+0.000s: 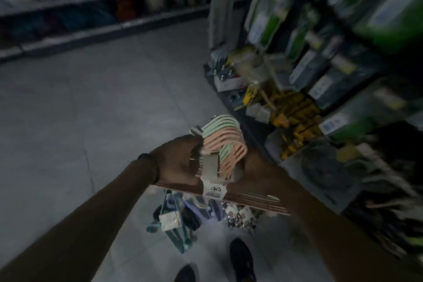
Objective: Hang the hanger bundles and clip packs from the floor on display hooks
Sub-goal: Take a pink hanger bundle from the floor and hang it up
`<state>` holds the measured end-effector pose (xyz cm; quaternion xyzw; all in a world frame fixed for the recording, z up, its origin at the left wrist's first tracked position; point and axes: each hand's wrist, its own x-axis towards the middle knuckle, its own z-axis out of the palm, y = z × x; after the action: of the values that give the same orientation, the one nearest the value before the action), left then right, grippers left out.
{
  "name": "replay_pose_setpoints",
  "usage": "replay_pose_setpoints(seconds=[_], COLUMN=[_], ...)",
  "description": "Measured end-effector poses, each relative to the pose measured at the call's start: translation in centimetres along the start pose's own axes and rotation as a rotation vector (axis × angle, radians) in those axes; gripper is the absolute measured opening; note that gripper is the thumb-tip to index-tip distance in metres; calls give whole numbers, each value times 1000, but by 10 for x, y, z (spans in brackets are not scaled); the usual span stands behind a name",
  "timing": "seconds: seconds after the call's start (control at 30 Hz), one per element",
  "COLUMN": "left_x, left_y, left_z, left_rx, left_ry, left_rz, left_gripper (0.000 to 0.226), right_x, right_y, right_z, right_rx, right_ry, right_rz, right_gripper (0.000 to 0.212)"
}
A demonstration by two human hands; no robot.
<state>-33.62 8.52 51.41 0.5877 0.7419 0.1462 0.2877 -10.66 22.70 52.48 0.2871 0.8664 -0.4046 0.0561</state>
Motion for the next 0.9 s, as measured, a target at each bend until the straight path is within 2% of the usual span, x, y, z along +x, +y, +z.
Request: replay_pose_setpoints(seconds=[0.07,0.13,0.17,0.2,0.23,0.27,0.33,0.43,0.47,0.53,0.57,0.6,0.67,0.7,0.77,0.83,0.9], left_x=[-13,-30,-41,-50,-61,-73,-83,-75,-73,-75,-78,-78,-83,-85,-90,-94,-99], left_y=[64,125,154,179,209,242,299,363,387,432,457,481,532,557,606,652,695], left_z=[-46,-64,-62,-51,-41,-34,-24,-20,-20,-19,-18,-14,-8,-6,-2,6,12], left_rx=[98,171,62,-145,-365,-565,-920,-1307,-1369,-1431,-1446,-1428,-1426,-1425,-1380,-1338,-1317], left_ry=[193,518,690,825,897,902,740,295,119,-133,-153,-113,-50,-42,0,31,28], left_rz=[174,211,213,221,237,227,152,125,163,241,252,237,228,239,278,330,390], left_gripper=[91,87,83,78,75,76,83,97,85,30,15,12,38,46,30,18,16], right_x=[-54,-108,-134,-159,-182,-205,-248,-310,-331,-374,-396,-419,-469,-494,-543,-590,-630], right_y=[-11,-27,-31,-39,-48,-55,-65,-73,-75,-76,-77,-78,-80,-81,-86,-94,-107], right_z=[-24,-46,-57,-66,-74,-81,-95,-113,-119,-132,-140,-149,-168,-178,-196,-217,-245], right_rx=[214,392,496,625,746,852,987,1087,1080,1062,1034,979,781,619,170,-249,-521], right_ry=[160,352,452,542,638,716,857,998,1014,1040,1065,1088,1136,1152,1136,1204,1341], right_rz=[138,178,183,177,158,148,112,61,56,46,58,85,195,272,508,717,763], right_gripper=[84,78,71,62,57,56,56,46,54,67,65,55,26,22,38,45,44])
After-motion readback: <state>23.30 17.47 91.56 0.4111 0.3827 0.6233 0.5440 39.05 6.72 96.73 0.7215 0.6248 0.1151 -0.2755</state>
